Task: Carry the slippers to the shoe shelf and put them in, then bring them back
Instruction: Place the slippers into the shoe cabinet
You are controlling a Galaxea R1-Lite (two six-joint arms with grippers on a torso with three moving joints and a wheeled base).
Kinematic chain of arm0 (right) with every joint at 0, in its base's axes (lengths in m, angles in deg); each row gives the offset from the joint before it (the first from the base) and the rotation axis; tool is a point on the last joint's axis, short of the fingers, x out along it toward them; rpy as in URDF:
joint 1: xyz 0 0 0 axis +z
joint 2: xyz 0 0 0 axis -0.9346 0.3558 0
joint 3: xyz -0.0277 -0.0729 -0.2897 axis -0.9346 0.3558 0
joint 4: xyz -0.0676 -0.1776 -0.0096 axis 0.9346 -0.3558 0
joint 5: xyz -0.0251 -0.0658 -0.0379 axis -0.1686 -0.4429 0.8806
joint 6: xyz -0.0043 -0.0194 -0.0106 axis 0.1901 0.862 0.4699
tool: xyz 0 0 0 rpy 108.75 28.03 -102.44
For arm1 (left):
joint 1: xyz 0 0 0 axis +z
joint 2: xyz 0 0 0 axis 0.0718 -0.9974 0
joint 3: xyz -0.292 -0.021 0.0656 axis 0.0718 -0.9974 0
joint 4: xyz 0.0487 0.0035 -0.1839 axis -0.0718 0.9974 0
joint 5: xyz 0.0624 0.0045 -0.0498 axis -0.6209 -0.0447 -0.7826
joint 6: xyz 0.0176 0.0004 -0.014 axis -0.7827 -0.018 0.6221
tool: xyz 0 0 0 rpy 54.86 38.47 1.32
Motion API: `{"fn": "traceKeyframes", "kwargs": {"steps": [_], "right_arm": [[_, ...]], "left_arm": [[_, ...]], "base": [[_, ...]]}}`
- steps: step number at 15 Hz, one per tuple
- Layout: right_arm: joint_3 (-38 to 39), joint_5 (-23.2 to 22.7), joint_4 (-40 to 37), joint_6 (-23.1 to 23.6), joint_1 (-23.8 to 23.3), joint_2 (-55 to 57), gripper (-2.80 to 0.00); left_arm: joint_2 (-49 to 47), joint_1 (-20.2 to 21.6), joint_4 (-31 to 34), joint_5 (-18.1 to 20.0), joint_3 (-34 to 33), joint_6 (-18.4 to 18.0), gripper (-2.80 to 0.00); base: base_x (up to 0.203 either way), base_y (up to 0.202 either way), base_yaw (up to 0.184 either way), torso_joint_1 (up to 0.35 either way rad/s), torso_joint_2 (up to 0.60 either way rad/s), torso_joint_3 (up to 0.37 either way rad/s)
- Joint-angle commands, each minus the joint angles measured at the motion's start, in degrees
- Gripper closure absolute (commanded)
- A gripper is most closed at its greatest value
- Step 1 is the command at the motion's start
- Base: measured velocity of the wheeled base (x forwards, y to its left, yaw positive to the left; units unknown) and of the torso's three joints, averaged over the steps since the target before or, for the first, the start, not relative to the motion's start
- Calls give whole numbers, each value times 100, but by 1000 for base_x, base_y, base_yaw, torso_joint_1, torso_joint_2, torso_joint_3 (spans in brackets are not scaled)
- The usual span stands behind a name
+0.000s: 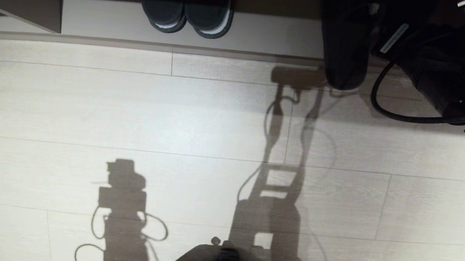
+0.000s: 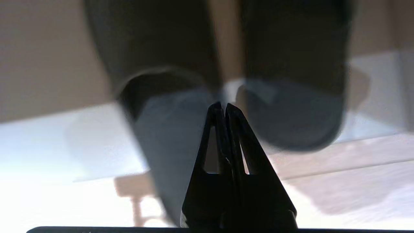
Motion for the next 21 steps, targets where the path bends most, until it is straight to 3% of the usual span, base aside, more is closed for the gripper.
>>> {"fn": "traceKeyframes", "kwargs": {"steps": [1, 4, 10, 12, 21], "right_arm": [[-130, 4, 27, 19, -146, 136, 0], [-430, -13, 28, 15, -264, 414, 0], [-1943, -281, -4, 226, -735, 1425, 0], [-1959, -276, 38, 445, -854, 1530, 0], [-1272, -291, 563, 474, -878, 1377, 0]], "left_arm": [[4, 0, -4, -2, 0, 4, 0], [4, 0, -4, -2, 0, 4, 0], [4, 1, -4, -2, 0, 4, 0], [4, 0, -4, -2, 0, 4, 0], [4, 0, -4, 7, 0, 4, 0]], "base": [[0, 0, 0, 0, 0, 0], [0, 0, 0, 0, 0, 0], [0, 0, 0, 0, 0, 0], [0, 0, 0, 0, 0, 0], [0, 0, 0, 0, 0, 0]]}}
